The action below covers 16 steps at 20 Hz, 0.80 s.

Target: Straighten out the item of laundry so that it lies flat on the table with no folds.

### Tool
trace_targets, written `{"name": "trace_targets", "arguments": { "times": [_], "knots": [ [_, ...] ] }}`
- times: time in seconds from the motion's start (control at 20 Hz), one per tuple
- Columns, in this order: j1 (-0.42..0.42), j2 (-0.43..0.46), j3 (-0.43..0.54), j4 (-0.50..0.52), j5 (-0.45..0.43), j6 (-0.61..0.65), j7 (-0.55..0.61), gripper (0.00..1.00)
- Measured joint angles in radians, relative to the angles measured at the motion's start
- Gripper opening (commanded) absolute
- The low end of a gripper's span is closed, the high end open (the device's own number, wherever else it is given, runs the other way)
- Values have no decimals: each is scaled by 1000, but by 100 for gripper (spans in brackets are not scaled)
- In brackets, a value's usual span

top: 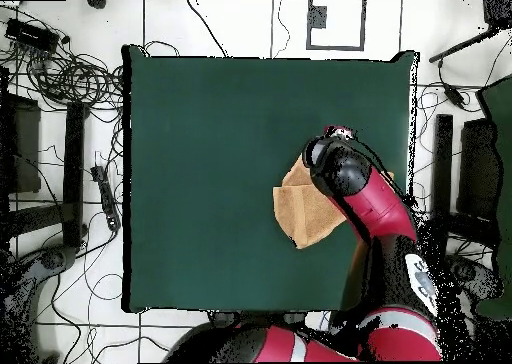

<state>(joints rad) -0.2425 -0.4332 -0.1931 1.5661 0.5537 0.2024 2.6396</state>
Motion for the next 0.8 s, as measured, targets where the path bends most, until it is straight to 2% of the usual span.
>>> {"name": "trace_targets", "arguments": {
  "times": [0.15, 0.3, 0.5, 0.8],
  "knots": [
    [-4, 0, -10, -26, -55, 56, 0, 100],
    [-24, -8, -16, -67, -147, 185, 0, 100],
    [-57, -29, -17, -85, -215, 283, 0, 100],
    [-95, -47, -16, -86, -261, 305, 0, 100]
  ]
}}
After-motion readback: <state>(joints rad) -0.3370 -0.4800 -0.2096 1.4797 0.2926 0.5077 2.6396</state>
